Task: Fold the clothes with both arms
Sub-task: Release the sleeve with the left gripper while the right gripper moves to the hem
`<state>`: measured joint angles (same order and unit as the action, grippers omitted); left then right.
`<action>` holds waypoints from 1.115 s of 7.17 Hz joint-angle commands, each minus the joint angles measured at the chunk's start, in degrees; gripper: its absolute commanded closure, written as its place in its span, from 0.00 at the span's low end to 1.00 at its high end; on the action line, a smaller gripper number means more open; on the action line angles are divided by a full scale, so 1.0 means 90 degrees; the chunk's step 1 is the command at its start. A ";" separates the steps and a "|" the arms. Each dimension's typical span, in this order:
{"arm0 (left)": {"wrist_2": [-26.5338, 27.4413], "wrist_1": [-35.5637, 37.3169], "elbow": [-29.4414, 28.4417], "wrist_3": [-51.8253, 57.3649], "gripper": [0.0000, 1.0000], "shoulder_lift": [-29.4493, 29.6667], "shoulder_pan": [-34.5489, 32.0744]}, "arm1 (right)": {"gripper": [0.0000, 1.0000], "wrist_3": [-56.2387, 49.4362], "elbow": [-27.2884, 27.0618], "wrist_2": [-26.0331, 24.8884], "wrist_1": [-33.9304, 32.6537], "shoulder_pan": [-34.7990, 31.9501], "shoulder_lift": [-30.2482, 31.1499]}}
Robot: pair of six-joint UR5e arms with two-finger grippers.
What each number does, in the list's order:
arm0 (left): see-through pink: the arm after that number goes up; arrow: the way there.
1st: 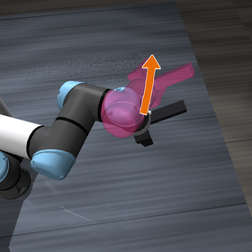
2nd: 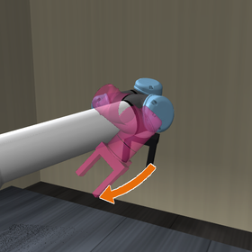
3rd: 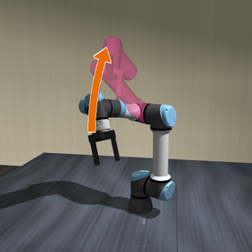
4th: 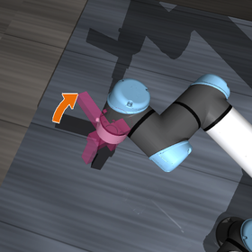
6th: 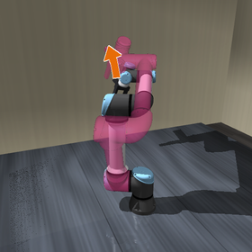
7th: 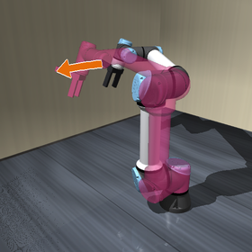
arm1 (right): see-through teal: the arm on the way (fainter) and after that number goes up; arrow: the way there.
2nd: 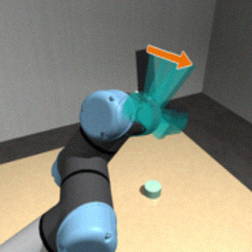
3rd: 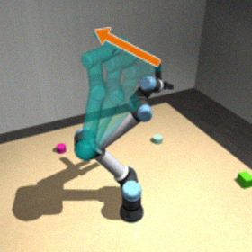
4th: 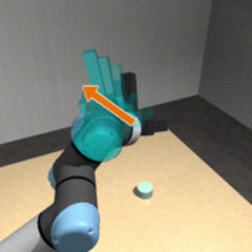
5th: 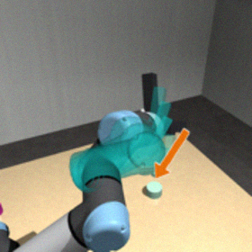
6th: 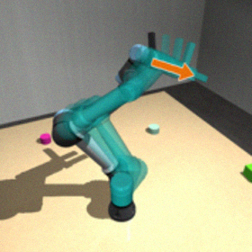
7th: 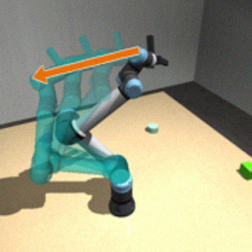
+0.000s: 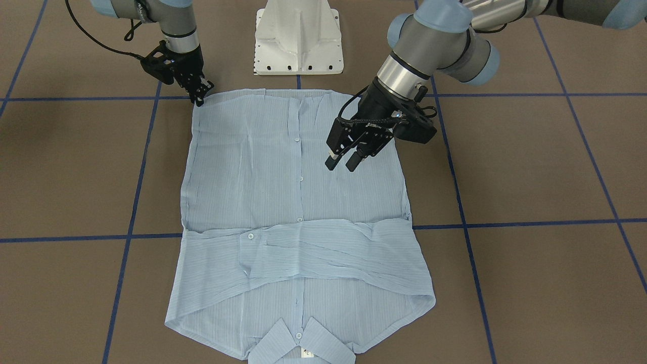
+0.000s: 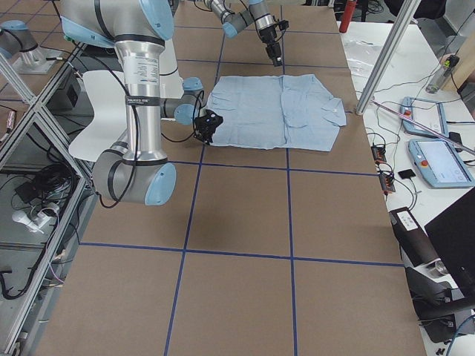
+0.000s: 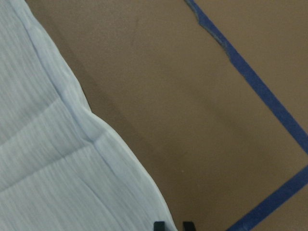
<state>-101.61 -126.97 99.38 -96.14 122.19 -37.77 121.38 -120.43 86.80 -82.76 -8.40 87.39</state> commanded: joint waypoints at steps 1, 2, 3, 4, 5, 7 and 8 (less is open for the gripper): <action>0.0001 0.0083 0.0090 -0.0001 0.38 -0.0003 0.0017 | 1.00 0.0000 -0.0094 0.0023 0.0007 -0.0023 0.0026; 0.0001 0.0732 0.0439 -0.0011 0.39 -0.0254 0.0249 | 1.00 -0.0010 -0.0269 0.0052 -0.0003 -0.0033 0.0045; 0.0156 0.1589 0.1177 -0.0011 0.39 -0.0701 0.0696 | 1.00 -0.0020 -0.0300 0.0053 -0.0003 -0.0033 0.0045; 0.0419 0.1675 0.2016 -0.0011 0.39 -0.1779 0.1242 | 1.00 -0.0010 -0.0397 0.0053 -0.0003 -0.0023 0.0045; 0.0692 0.1676 0.2324 -0.0040 0.39 -0.2476 0.1702 | 1.00 -0.0020 -0.0446 0.0062 -0.0003 -0.0033 0.0045; 0.1095 0.1715 0.2259 -0.0563 0.39 -0.2960 0.2582 | 1.00 -0.0029 -0.0476 0.0053 -0.0003 -0.0043 0.0045; 0.1114 0.1715 0.1988 -0.0935 0.39 -0.2952 0.3040 | 1.00 -0.0029 -0.0486 0.0053 -0.0003 -0.0052 0.0045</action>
<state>-92.39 -111.64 119.03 -100.63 96.78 -15.42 121.15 -124.63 87.30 -82.79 -8.80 87.80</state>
